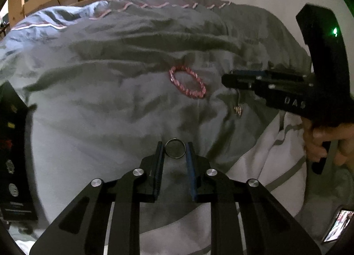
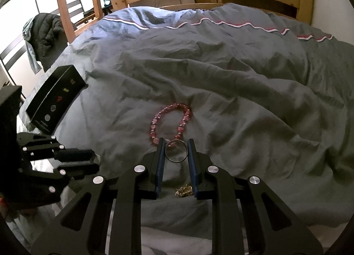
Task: Organize jewelry
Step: 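Carry the rings in both tools over the black box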
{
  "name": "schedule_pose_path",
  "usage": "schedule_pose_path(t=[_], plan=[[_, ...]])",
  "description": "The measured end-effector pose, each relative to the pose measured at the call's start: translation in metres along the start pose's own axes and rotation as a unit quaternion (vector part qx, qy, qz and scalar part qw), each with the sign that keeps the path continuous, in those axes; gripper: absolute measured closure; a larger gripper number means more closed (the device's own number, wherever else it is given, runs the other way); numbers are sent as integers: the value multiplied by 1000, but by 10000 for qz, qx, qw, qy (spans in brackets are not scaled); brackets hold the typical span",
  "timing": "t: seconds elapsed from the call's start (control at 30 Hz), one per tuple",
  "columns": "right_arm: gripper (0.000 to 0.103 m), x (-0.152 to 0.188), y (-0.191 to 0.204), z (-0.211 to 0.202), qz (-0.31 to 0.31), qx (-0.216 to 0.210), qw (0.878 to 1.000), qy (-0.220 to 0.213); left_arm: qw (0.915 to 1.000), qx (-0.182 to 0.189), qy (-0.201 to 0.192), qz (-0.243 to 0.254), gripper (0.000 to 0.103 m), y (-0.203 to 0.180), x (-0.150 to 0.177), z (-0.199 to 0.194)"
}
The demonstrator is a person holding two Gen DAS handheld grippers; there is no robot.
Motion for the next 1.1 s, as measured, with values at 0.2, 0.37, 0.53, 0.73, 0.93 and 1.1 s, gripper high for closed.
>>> schedule_pose_path(t=[0.2,0.37,0.53,0.73,0.93,1.1], plan=[[82,-4,13,-2,-161,-21,9999,23,9998,-145,-157,-58,84,10,-9,-16],[82,-11,31,-6,-353,-61,9994,24,9987,-374,-320,-121,84,27,-17,-35],[82,-22,51,-9,-537,-132,9985,4,9954,-729,-527,-323,84,58,-23,-62],[82,-41,97,-7,-870,-352,9956,-61,9884,-1132,-769,-655,84,100,-25,-101],[82,-59,143,0,-1148,-594,9915,-146,9779,-1529,-960,-1057,84,146,-19,-134],[82,-71,180,9,-1358,-783,9875,-186,9730,-1647,-1013,-1258,84,168,-15,-147]])
Point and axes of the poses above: each gripper's, at about its wrist camera, not at the fingertips, and z roughly the way its jaws point, y to its left, x to its underside, the point moved 8 cm from there along z, roughly the way its jaws point, and after that the axes turned 4 degrees about -y, right-handed, at the moved point
